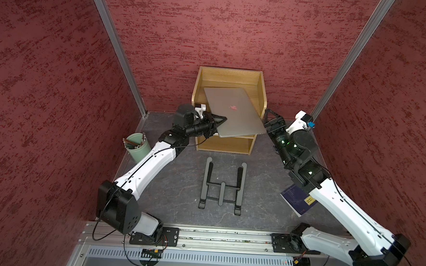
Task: Close the laptop lid and set it aside
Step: Place the laptop on the shelf.
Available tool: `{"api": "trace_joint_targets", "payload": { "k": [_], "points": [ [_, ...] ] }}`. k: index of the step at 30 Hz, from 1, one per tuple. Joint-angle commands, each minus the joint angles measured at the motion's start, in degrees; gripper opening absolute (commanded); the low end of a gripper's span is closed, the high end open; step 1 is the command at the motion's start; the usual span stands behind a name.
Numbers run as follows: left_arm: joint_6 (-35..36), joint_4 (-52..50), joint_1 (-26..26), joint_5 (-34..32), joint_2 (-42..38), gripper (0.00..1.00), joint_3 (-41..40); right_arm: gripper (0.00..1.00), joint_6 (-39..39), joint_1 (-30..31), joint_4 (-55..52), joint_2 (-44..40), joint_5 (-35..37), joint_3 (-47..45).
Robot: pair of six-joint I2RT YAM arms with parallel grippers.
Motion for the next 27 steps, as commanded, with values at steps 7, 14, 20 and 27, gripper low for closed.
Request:
{"api": "trace_joint_targets", "payload": {
  "k": [7, 14, 20, 27],
  "points": [
    [-0.3, 7.7, 1.4, 5.2, 3.1, 0.0, 5.6, 0.84, 1.3, -0.1, -11.6, -1.8, -2.9, 0.1],
    [-0.8, 7.5, 3.1, 8.5, 6.0, 0.0, 7.0, 0.86, 0.6, -1.8, -19.5, -2.1, -5.4, 0.9],
    [0.6, 6.0, 4.6, 9.4, 5.9, 0.09, 6.5, 0.87, 2.4, -9.5, -17.4, 0.2, -19.6, -0.4],
    [-0.1, 7.3, 5.5, 10.5, 6.2, 0.17, 5.2, 0.84, 5.7, -15.5, 0.5, 5.4, -34.6, -3.1]
  ]
}}
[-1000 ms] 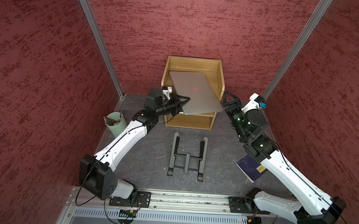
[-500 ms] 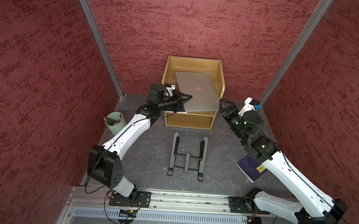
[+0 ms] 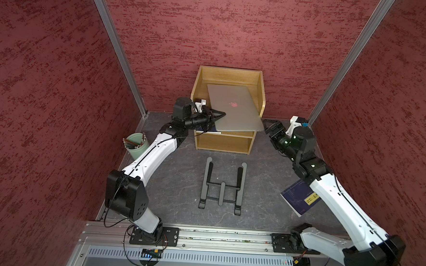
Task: Close the laptop lid and set it aside
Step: Place the laptop on the shelf.
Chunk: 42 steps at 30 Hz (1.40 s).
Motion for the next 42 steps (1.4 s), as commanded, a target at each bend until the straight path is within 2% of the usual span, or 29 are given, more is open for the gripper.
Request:
{"api": "trace_joint_targets", "payload": {
  "k": [1, 6, 12, 21, 27, 31, 34, 39, 42],
  "points": [
    [0.5, 6.2, 1.0, 1.5, 0.2, 0.17, 0.6, 0.83, 1.4, -1.6, 9.9, 2.7, -10.0, -0.4],
    [0.1, 6.4, 1.0, 1.4, 0.3, 0.2, 0.2, 0.75, 1.8, -2.0, 16.0, 5.6, -14.2, -0.3],
    [-0.6, 7.1, 1.1, 1.3, 0.4, 0.23, -0.2, 0.57, 4.5, -2.1, 20.3, 6.9, -16.8, -1.8],
    [-1.9, 8.5, 1.0, 0.8, 0.0, 0.26, -2.5, 0.18, 12.5, -2.2, 26.0, 8.3, -12.6, -6.1],
    [-1.5, 8.5, 0.9, 0.6, -0.9, 0.41, -3.9, 0.0, 15.6, -2.1, 30.3, 8.3, -9.8, -8.5],
    [-0.3, 7.6, 0.9, -0.7, -2.7, 0.58, -4.9, 0.0, 16.3, -1.7, 30.8, 7.3, -7.2, -9.3],
    [1.2, 6.3, 0.9, -1.2, -4.0, 0.63, -4.9, 0.0, 17.4, -1.0, 31.2, 6.7, -4.3, -10.3],
    [6.1, 0.6, 0.8, -4.8, -7.4, 0.81, -5.8, 0.0, 19.7, 0.8, 33.6, 7.1, 0.3, -11.1],
    [7.6, -1.0, 0.8, -7.0, -9.3, 0.86, -7.8, 0.0, 20.7, 2.7, 35.7, 7.6, 3.4, -11.2]
  ]
}}
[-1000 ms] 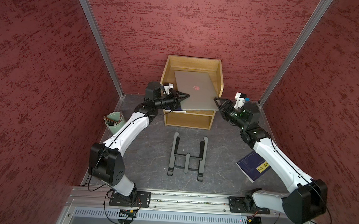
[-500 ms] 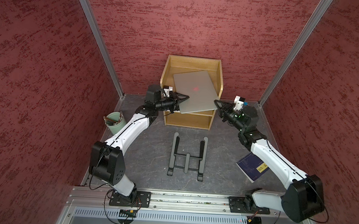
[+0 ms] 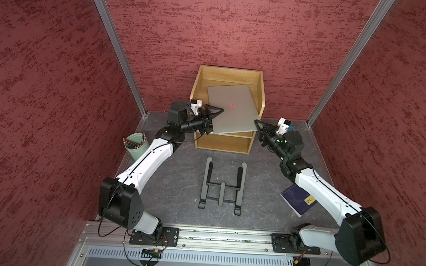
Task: Close the laptop lid and set it aside
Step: Place the laptop on the shelf.
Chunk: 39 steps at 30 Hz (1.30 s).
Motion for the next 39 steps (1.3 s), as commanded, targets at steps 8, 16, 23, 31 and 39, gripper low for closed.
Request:
{"api": "trace_joint_targets", "payload": {
  "k": [8, 16, 23, 31, 39],
  "points": [
    [8.4, -7.6, 0.2, -9.0, -7.9, 0.95, -4.4, 0.0, -0.2, 6.5, 7.8, 2.4, 17.2, 0.9],
    [8.6, -7.1, -0.6, -11.5, -8.7, 0.85, -5.4, 0.0, -0.6, 11.0, 8.5, 6.7, 24.2, 5.9],
    [9.2, -6.7, -0.8, -12.1, -5.6, 0.82, -2.6, 0.0, -0.4, 13.3, 7.4, 8.4, 28.9, 7.9],
    [9.1, -6.0, -0.8, -13.4, -2.4, 0.71, 0.7, 0.0, -1.1, 14.4, 8.0, 11.1, 32.7, 9.9],
    [9.2, -6.0, -0.6, -13.8, 1.0, 0.7, 4.0, 0.0, -2.9, 14.4, 7.7, 12.6, 33.9, 12.6]
  ]
}}
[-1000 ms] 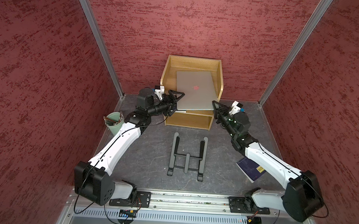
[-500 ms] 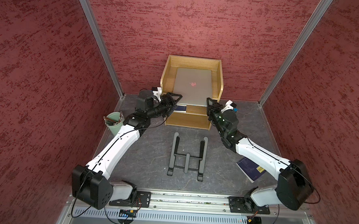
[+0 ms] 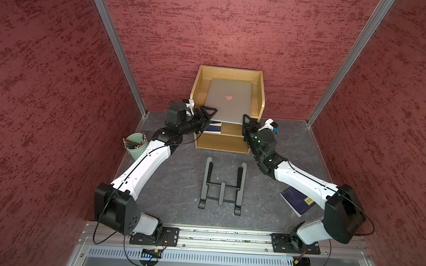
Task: Close the laptop lid and set it aside
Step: Place the laptop on the shelf.
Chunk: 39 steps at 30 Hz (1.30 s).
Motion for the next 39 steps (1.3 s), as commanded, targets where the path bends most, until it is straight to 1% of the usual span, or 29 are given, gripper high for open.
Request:
{"api": "trace_joint_targets", "payload": {
  "k": [1, 7, 9, 10, 12, 14, 16, 19, 20, 23, 28, 32, 34, 38, 39],
  "points": [
    [1.3, 1.1, 0.0, -0.2, 1.5, 0.7, 2.6, 0.0, -3.8, 0.1, 3.1, 0.1, 3.1, 2.9],
    [1.9, 0.0, 0.0, -0.4, 2.5, 0.7, 4.1, 0.0, -3.6, -0.3, 2.3, 0.1, 3.8, 2.8],
    [1.9, 0.2, -0.1, -0.2, 2.4, 0.7, 3.9, 0.04, -3.7, -0.3, 2.1, 0.1, 3.7, 2.8],
    [1.9, 0.3, -0.1, 0.0, 2.2, 0.7, 3.7, 0.07, -3.9, -0.4, 2.2, 0.0, 3.7, 2.7],
    [2.1, 0.4, -0.2, 0.2, 1.6, 0.75, 3.4, 0.18, -4.4, -0.3, 2.1, -0.4, 3.7, 2.4],
    [2.5, 0.2, -0.3, -0.2, 0.4, 0.83, 2.7, 0.33, -4.7, -0.3, 1.7, -0.9, 3.9, 1.8],
    [2.5, 0.0, -0.3, -1.4, -1.2, 0.88, 1.8, 0.42, -4.7, -0.3, 1.4, -1.6, 4.2, 1.2],
    [3.4, -0.9, -0.4, -3.2, -3.7, 0.97, 1.0, 0.57, -4.9, -0.3, 0.9, -2.5, 4.5, 0.2],
    [4.0, -1.6, -0.4, -3.8, -4.4, 1.0, 0.8, 0.6, -5.3, -0.3, 0.8, -2.8, 4.5, 0.2],
    [4.8, -3.4, -0.2, -5.1, -6.3, 1.0, 0.1, 0.69, -5.9, -0.4, -0.5, -3.1, 4.4, 0.2],
    [7.5, -7.2, 0.2, -7.6, -10.6, 1.0, -2.3, 0.84, -7.0, -0.4, -3.8, -6.7, 4.6, -1.1],
    [9.3, -9.2, 0.4, -9.9, -15.1, 1.0, -5.4, 0.91, -9.1, -0.7, -8.8, -10.1, 4.5, -1.9],
    [10.1, -10.8, 0.7, -10.7, -16.2, 1.0, -5.6, 0.95, -9.1, -0.8, -11.9, -11.6, 4.7, -1.9],
    [14.5, -15.9, 1.8, -11.8, -18.0, 1.0, -5.5, 0.97, -9.2, -1.1, -17.0, -15.3, 3.8, -4.1],
    [15.8, -17.5, 2.0, -13.4, -19.1, 1.0, -5.5, 0.97, -9.6, -1.2, -18.5, -16.3, 3.9, -4.6]
  ]
}}
